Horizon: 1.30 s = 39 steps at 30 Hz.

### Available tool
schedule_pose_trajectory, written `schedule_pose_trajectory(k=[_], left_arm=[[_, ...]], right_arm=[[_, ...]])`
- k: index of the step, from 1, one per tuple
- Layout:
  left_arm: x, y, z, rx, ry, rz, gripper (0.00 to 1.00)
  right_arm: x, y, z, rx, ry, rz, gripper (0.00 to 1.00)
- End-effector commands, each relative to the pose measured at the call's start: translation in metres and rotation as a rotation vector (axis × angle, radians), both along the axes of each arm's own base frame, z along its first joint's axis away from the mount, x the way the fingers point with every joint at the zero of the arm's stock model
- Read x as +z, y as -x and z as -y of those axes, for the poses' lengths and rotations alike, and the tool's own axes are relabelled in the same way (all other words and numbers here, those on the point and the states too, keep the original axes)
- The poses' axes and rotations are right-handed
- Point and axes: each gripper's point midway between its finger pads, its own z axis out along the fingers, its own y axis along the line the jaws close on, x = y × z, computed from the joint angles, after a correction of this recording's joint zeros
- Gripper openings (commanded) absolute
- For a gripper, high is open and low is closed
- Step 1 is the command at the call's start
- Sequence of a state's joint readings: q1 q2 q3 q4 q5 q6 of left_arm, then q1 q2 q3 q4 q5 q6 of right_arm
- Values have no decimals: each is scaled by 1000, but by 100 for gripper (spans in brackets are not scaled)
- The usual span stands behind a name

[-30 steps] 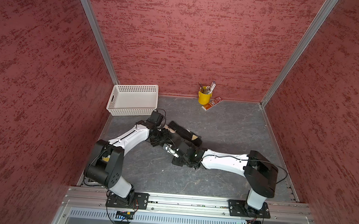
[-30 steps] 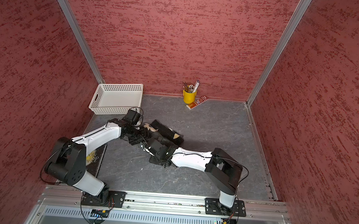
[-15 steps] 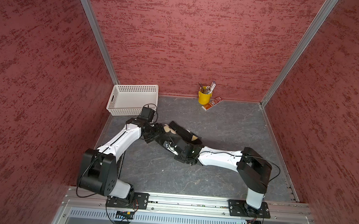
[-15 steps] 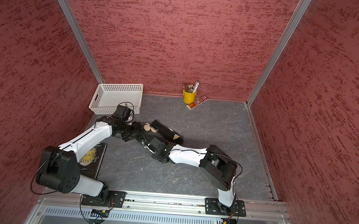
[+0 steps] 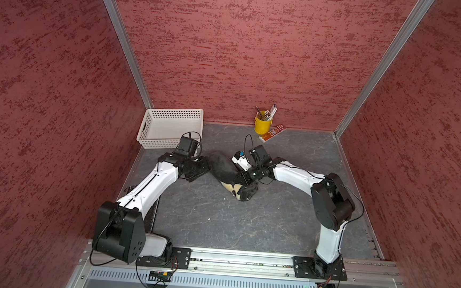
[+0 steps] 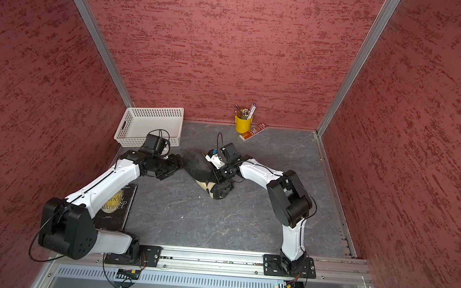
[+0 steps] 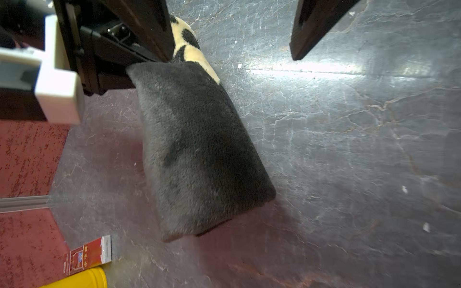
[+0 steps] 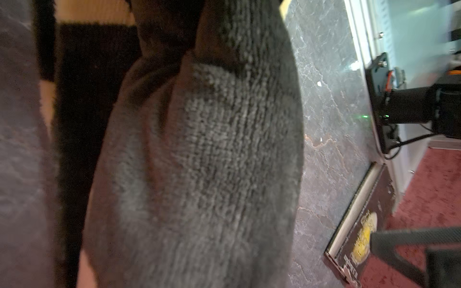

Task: Roll up the pillowcase
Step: Roll the pillowcase at the center of the board, then pick up the pillowcase at the center of the board.

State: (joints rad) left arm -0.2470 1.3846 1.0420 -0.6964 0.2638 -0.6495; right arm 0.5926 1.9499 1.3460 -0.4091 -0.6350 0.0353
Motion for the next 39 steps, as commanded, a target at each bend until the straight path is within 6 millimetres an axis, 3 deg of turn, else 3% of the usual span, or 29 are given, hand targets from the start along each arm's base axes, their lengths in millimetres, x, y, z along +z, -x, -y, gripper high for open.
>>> schedule_pose_trajectory(k=[1, 13, 18, 21, 26, 32, 39], left_arm=[[-8, -6, 17, -14, 41, 6, 78], [-34, -24, 66, 11, 258, 24, 84], [-44, -32, 88, 25, 375, 84, 90], [-50, -36, 99, 22, 419, 127, 99], [-53, -42, 118, -23, 472, 223, 100], [-57, -46, 121, -25, 534, 305, 100], [-37, -38, 117, -55, 576, 399, 100]], right_arm=[[-5, -2, 6, -49, -107, -208, 18], [-31, -37, 47, -244, -244, -452, 24], [-34, -41, 49, -251, -256, -466, 24], [-35, -42, 50, -252, -254, -469, 24], [-38, -43, 52, -257, -255, -477, 25], [-37, -45, 56, -264, -262, -473, 26], [-35, -46, 56, -265, -264, -472, 26]])
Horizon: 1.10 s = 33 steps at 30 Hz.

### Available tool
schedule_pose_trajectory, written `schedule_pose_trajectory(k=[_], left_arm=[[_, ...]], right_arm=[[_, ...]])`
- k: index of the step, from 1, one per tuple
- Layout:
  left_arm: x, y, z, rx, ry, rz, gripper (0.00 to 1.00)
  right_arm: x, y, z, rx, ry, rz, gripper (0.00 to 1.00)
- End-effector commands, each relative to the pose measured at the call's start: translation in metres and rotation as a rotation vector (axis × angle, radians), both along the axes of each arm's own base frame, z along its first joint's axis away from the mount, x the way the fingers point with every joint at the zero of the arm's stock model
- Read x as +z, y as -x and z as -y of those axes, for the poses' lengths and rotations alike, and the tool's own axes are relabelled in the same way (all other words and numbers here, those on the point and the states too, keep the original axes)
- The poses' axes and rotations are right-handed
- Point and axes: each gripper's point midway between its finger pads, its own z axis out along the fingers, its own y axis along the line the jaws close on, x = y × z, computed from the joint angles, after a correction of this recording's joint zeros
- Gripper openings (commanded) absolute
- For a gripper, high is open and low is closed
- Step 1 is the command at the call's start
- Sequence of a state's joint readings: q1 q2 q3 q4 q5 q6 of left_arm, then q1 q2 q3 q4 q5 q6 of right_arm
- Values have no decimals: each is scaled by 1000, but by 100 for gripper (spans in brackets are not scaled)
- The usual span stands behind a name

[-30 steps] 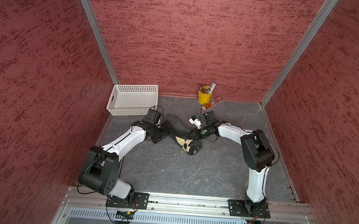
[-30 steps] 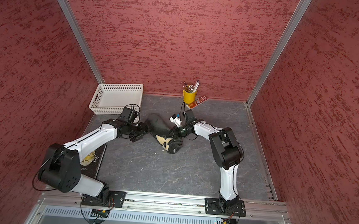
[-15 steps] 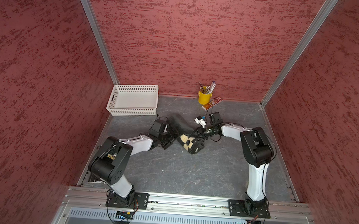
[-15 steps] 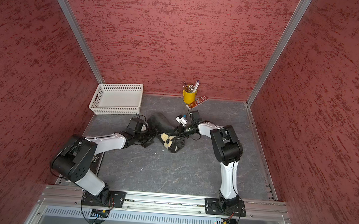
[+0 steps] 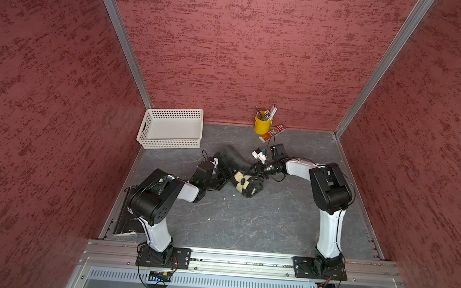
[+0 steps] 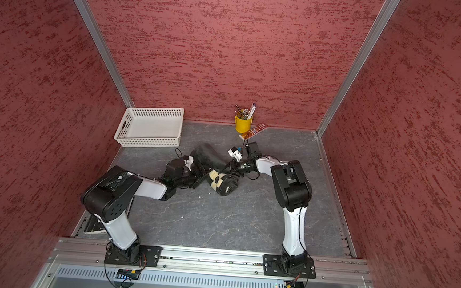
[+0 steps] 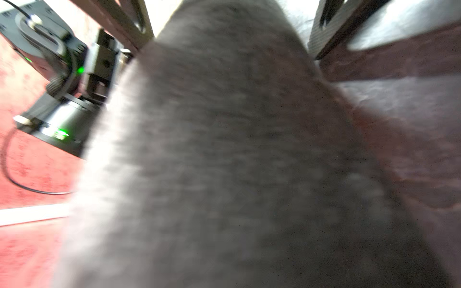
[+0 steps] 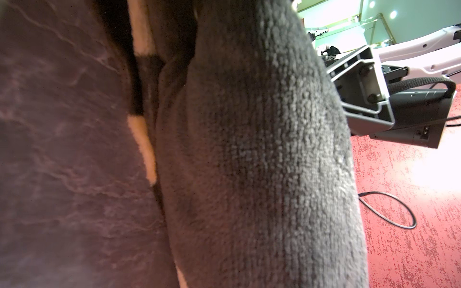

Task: Roll up the pillowcase
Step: Pick up the pillowcase at the center of the board.

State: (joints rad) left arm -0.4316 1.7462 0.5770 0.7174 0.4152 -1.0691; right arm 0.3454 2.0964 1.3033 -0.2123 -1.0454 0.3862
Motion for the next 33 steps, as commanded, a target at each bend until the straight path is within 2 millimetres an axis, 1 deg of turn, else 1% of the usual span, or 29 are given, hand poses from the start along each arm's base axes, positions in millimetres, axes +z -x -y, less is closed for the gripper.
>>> schedule_pose_trajectory(k=[1, 3, 4, 8, 12, 14, 17, 19, 24, 30, 33], left_arm=[[37, -1, 3, -17, 62, 131, 100], [44, 2, 2, -22, 62, 158, 100], [43, 1, 1, -22, 51, 151, 100], [23, -3, 1, -25, 7, 81, 100], [-4, -8, 1, -17, -32, -15, 100], [-9, -10, 3, -10, -41, -20, 100], [-12, -14, 13, -36, -41, -17, 100], [-15, -17, 23, -61, -20, -16, 100], [-19, -16, 47, -128, 49, -16, 100], [-25, -17, 63, -189, 107, -13, 100], [-27, -19, 66, -199, 112, -16, 100]], right_arm=[[-21, 1, 5, -26, 44, -42, 26], [-21, 1, 6, -28, 47, -39, 26], [-21, 1, 6, -28, 48, -40, 26], [-20, 2, 5, -26, 48, -35, 27], [-16, 1, 4, -25, 45, -29, 27], [-16, 1, 3, -21, 43, -28, 27], [-16, 4, 1, -12, 46, -25, 27], [-17, 6, -1, -4, 48, -25, 27], [-19, 8, -2, 6, 55, -25, 27], [-20, 8, -2, 9, 62, -19, 27], [-18, 9, -2, 10, 65, -15, 27]])
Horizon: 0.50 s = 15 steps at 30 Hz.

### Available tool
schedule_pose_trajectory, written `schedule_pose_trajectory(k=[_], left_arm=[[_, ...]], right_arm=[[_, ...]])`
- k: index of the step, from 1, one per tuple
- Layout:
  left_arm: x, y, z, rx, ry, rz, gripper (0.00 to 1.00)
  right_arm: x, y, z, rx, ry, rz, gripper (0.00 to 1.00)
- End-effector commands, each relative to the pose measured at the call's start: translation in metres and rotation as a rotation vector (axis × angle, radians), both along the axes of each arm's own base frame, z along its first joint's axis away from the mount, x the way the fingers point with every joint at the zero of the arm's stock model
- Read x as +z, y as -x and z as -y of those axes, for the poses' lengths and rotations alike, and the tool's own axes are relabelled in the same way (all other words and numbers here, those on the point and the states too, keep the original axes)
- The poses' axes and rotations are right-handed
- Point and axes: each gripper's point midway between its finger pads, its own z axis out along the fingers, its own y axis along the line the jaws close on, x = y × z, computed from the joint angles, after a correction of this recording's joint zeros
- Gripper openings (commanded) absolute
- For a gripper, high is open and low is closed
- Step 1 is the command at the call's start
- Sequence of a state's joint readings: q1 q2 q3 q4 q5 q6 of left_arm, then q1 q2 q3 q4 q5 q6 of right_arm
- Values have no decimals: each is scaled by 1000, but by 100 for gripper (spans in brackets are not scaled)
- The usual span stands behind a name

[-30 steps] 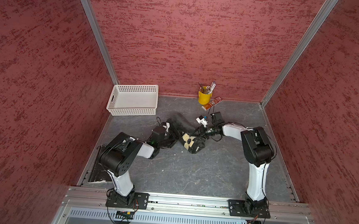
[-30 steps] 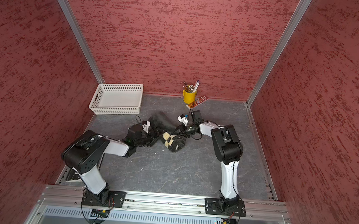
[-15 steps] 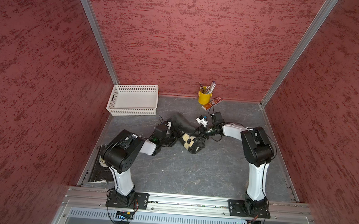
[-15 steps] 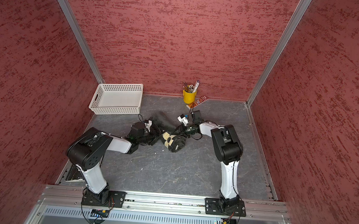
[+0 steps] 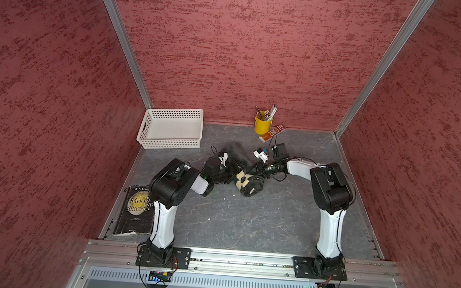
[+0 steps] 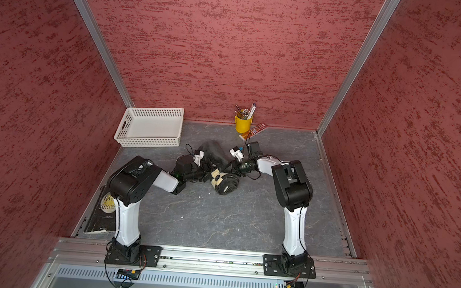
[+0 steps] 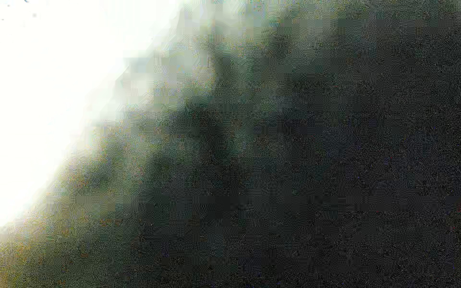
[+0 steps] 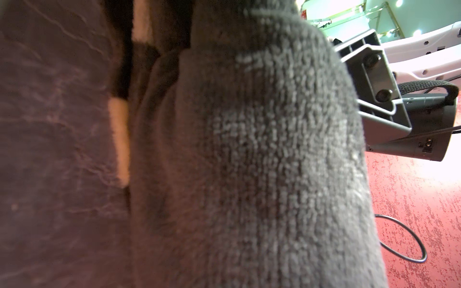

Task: Roll up the pillowcase
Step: Pick up the pillowcase at the center of the board.

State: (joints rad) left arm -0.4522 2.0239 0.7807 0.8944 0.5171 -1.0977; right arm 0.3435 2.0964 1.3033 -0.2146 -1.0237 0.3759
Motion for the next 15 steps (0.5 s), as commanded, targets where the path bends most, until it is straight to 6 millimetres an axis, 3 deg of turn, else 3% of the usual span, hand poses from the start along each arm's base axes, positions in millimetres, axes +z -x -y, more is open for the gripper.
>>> schedule_pose_trajectory(k=[1, 4, 6, 9, 10, 11, 12, 15], left_arm=[[-17, 19, 21, -102, 11, -64, 97], [-13, 18, 22, -119, 11, -52, 78], [-10, 16, 19, -109, 14, -49, 53], [-4, 13, 10, -78, 13, -43, 29], [1, 11, 7, -69, 14, -39, 28], [6, 10, 4, -62, 16, -30, 28], [13, 9, 1, -56, 21, -18, 27], [39, 3, -14, -14, 26, 21, 27]], right_arm=[[-16, 11, -4, 19, 51, -27, 27], [-15, 12, -3, 17, 57, -22, 28], [-13, 12, -3, 15, 61, -13, 32], [-4, 11, -1, 4, 66, 17, 41], [0, 11, -1, 1, 70, 31, 47], [7, 9, 1, -6, 76, 55, 62], [13, 8, 3, -18, 87, 79, 96], [39, 4, 11, -43, 132, 180, 98]])
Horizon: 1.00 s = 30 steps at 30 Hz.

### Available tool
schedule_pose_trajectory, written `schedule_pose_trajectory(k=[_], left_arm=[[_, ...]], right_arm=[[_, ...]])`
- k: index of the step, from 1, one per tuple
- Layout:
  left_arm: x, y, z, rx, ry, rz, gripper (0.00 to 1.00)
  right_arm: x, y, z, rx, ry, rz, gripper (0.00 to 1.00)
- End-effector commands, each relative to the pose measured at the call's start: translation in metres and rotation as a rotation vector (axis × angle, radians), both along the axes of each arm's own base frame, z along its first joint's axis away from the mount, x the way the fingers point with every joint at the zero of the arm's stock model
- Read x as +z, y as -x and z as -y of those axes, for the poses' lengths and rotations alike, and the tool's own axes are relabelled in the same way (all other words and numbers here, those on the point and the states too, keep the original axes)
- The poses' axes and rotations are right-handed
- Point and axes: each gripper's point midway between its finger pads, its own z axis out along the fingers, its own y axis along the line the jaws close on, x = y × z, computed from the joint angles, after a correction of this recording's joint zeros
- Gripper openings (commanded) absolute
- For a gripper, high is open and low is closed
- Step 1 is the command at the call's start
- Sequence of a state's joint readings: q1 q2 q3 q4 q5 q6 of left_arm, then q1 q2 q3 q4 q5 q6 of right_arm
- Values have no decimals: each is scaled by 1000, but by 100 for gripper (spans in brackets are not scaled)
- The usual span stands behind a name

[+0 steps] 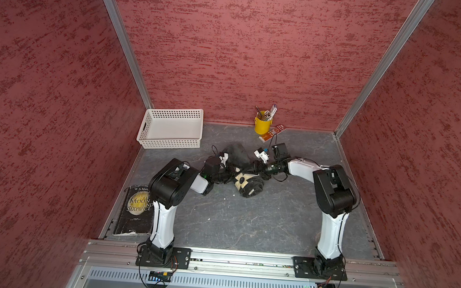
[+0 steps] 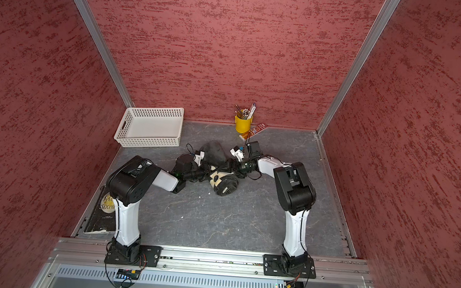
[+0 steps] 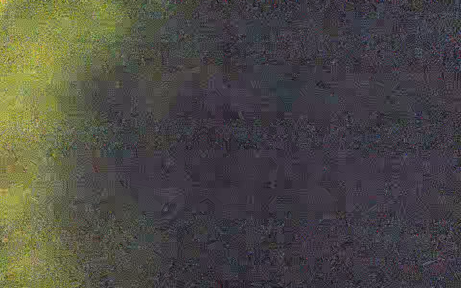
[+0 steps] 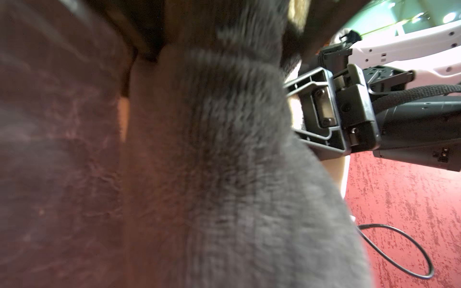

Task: Roll up the pillowcase
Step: Pick up the pillowcase at the center of the board, then place the pillowcase in the bin.

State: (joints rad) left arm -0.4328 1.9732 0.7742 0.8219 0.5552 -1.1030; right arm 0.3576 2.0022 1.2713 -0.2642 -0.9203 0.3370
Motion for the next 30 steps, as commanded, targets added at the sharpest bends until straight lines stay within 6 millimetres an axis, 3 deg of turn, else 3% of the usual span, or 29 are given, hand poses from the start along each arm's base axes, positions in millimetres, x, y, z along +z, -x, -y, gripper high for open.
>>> schedule_pose_trajectory(k=[1, 8, 16, 21, 22, 27, 30], left_arm=[[42, -4, -14, 20, 22, 72, 27], [115, -27, -85, 181, 29, 173, 27], [187, -78, -191, 398, -2, 301, 27], [203, -117, -250, 537, 2, 343, 27], [205, -125, -262, 571, 7, 353, 27], [199, -163, -310, 731, 14, 370, 27], [191, -187, -329, 797, 30, 391, 28]], right_arm=[[36, -2, 9, -30, 74, 140, 99], [107, -6, 37, -136, 173, 378, 98], [153, 3, 49, -210, 168, 495, 99], [157, 8, 52, -231, 172, 509, 99], [167, 12, 54, -237, 163, 530, 98], [167, 17, 58, -250, 184, 526, 99], [164, 18, 58, -252, 190, 507, 98]])
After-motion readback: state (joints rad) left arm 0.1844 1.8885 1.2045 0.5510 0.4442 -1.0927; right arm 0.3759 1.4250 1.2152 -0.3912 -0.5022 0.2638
